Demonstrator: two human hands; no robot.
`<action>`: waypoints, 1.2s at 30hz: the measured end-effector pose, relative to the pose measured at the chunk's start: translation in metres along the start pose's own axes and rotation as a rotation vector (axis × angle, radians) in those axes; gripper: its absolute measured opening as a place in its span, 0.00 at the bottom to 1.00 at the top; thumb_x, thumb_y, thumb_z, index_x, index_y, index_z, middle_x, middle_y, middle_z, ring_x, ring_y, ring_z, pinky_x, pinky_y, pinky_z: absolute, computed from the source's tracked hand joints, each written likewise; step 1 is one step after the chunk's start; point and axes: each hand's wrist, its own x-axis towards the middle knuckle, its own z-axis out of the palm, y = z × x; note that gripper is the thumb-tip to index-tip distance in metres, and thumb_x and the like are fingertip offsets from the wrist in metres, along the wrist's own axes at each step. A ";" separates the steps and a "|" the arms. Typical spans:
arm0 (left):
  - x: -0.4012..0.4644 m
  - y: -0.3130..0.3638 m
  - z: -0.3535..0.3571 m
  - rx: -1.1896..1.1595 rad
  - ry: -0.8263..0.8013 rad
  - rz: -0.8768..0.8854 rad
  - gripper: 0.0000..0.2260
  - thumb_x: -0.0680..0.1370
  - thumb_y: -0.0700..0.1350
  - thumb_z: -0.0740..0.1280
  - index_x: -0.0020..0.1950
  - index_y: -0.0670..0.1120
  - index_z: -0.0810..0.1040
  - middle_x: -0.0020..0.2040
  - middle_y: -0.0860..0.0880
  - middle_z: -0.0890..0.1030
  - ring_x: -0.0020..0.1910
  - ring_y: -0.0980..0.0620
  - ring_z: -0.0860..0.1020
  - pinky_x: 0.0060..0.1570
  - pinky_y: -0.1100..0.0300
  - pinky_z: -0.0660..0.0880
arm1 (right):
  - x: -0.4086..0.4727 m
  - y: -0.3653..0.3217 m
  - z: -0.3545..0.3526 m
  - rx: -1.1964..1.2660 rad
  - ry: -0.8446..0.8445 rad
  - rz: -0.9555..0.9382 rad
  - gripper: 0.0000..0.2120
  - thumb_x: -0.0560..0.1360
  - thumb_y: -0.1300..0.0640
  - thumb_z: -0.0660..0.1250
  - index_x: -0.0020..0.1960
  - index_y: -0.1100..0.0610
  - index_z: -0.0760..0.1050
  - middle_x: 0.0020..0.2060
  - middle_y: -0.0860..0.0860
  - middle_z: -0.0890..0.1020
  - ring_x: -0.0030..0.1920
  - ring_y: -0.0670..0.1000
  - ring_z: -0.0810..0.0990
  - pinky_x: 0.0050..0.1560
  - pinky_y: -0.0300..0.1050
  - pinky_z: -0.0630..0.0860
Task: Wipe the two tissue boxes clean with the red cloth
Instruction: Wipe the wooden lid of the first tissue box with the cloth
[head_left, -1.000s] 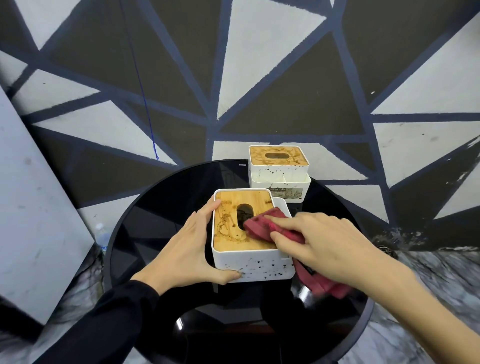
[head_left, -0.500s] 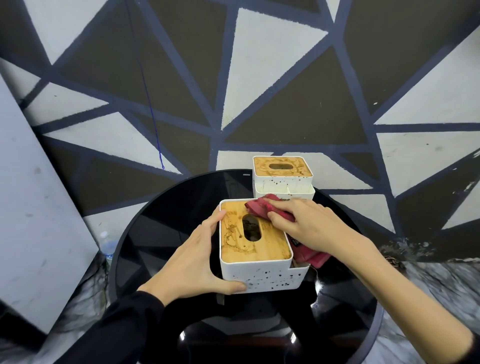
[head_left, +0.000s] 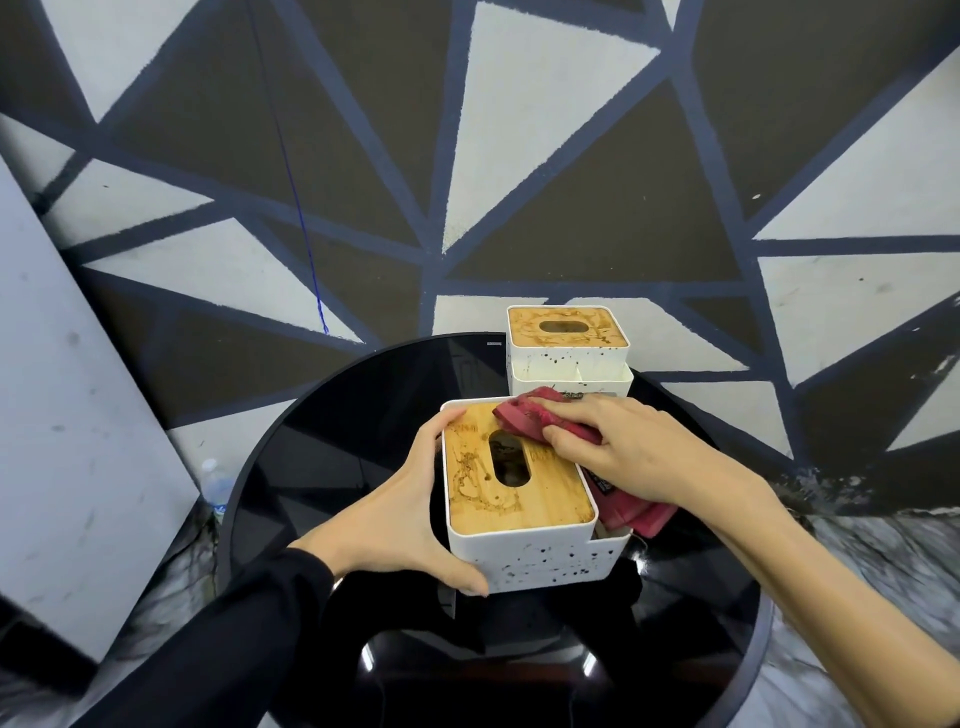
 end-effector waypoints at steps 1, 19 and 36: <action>0.001 -0.001 0.001 0.000 0.006 0.008 0.67 0.63 0.48 0.89 0.81 0.65 0.39 0.78 0.64 0.62 0.80 0.60 0.63 0.79 0.49 0.67 | -0.001 -0.001 0.000 -0.003 0.003 0.002 0.24 0.84 0.38 0.54 0.80 0.37 0.63 0.65 0.44 0.78 0.65 0.50 0.75 0.62 0.54 0.76; 0.002 -0.009 0.009 -0.026 0.062 0.035 0.71 0.66 0.47 0.87 0.81 0.65 0.28 0.83 0.64 0.58 0.82 0.61 0.61 0.83 0.43 0.59 | -0.069 -0.026 -0.001 -0.101 0.032 0.023 0.19 0.82 0.35 0.51 0.69 0.33 0.71 0.41 0.42 0.74 0.43 0.47 0.76 0.36 0.43 0.66; 0.005 -0.007 0.012 -0.026 0.093 0.036 0.72 0.66 0.44 0.87 0.81 0.64 0.27 0.83 0.64 0.58 0.81 0.62 0.61 0.82 0.45 0.61 | -0.010 -0.012 -0.009 -0.131 0.022 0.021 0.22 0.83 0.37 0.55 0.76 0.35 0.69 0.45 0.44 0.78 0.43 0.49 0.71 0.40 0.48 0.65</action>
